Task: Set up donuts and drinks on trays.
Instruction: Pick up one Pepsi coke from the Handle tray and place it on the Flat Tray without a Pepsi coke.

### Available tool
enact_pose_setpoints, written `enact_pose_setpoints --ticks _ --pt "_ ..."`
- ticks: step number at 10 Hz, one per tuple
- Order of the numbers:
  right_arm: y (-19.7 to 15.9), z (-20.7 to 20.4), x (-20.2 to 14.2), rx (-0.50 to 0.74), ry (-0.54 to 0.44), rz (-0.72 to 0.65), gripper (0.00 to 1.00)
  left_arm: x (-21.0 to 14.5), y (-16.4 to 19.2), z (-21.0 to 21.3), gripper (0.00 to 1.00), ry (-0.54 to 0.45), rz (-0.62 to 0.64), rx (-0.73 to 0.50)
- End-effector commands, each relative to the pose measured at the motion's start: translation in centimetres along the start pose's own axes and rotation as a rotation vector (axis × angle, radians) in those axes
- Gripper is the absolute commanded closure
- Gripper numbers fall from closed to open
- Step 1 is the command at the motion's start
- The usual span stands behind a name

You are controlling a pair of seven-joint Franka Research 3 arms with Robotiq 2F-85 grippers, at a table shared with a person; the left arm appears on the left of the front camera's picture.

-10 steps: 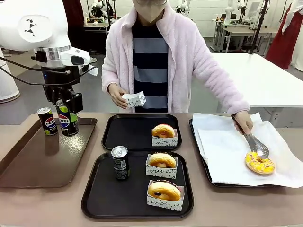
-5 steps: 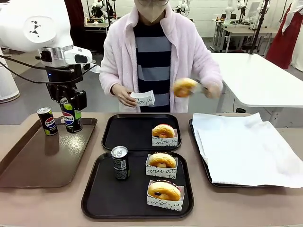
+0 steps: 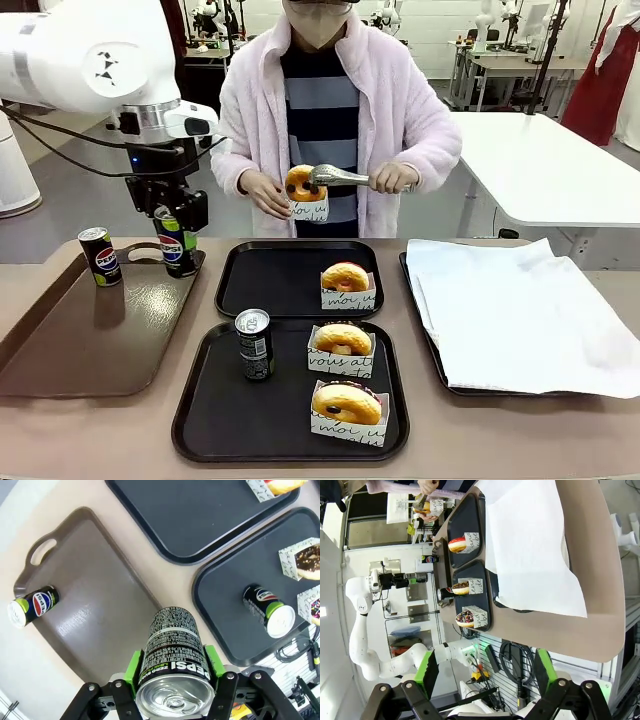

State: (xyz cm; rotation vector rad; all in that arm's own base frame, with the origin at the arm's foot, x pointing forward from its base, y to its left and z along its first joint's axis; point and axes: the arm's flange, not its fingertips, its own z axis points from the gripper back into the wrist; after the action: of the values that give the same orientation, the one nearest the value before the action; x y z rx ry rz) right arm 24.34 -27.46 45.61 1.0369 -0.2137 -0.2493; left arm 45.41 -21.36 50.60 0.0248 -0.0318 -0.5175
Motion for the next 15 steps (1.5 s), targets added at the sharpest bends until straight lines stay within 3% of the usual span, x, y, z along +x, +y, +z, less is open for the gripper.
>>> enact_pose_setpoints --ticks 1,6,8,11,13,15 --pt "-0.1 0.2 0.1 0.026 -0.009 0.018 0.0 2.0 -0.7 -0.1 0.41 -0.028 0.035 0.022" --pt "-0.1 0.2 0.1 0.026 -0.009 0.018 0.0 7.7 -1.3 -3.3 0.41 -0.04 0.083 -0.022" --pt "-0.1 0.2 0.1 0.026 -0.009 0.018 0.0 5.8 -0.7 -2.4 0.41 0.007 0.049 -0.066" --pt "-0.1 0.2 0.1 0.026 -0.009 0.018 0.0 -4.1 0.7 1.7 0.41 0.003 -0.089 -0.041" --pt "-0.1 0.2 0.1 0.026 -0.009 0.018 0.0 -4.0 0.5 1.4 0.41 -0.008 -0.059 -0.033" --pt "-0.1 0.2 0.1 0.026 -0.009 0.018 0.0 -0.8 -0.4 0.4 0.41 -0.004 -0.06 -0.017"
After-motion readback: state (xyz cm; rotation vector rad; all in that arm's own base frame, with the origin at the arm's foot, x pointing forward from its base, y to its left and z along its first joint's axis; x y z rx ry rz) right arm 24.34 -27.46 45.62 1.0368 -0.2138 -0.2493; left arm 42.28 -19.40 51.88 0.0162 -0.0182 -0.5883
